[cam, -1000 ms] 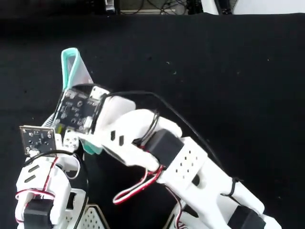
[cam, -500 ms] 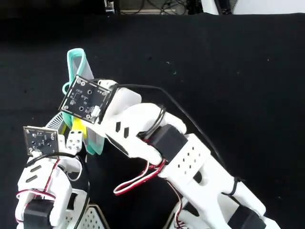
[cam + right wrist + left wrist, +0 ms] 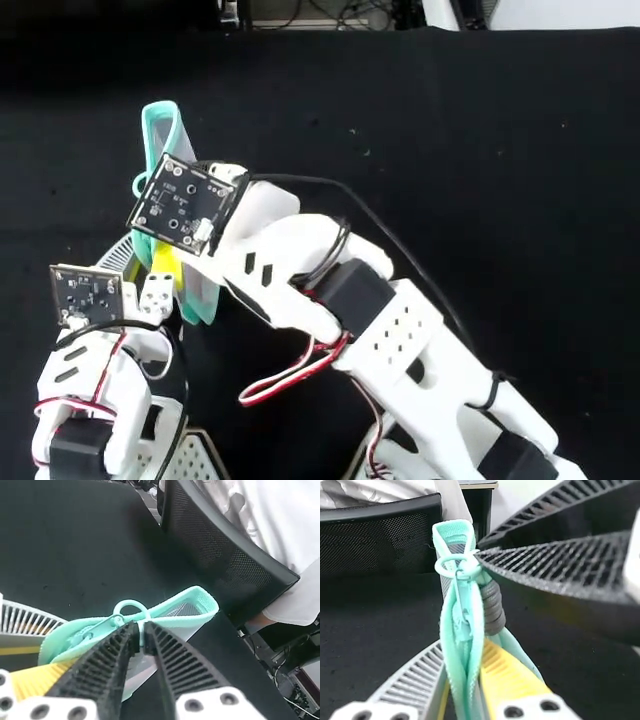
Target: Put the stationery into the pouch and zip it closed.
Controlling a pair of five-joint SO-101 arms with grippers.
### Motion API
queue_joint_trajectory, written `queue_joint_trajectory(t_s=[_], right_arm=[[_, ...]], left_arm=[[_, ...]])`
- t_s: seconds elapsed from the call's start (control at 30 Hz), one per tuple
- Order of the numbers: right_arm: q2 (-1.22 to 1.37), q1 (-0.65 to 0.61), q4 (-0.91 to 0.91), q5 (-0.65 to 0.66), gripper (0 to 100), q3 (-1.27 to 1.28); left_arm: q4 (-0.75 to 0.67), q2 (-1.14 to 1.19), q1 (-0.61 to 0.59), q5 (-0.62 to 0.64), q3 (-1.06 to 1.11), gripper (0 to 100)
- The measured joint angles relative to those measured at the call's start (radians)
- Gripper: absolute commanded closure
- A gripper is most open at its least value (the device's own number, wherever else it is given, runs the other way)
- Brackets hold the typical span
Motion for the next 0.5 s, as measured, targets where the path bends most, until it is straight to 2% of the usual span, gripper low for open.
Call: queue_joint_trajectory(t_s=[0.5], right_arm=[[0.06, 0.003, -0.002, -0.003, 85.8, 0.0]], left_arm=[[0.0, 0.002, 0.0, -0.026, 0.0, 97]])
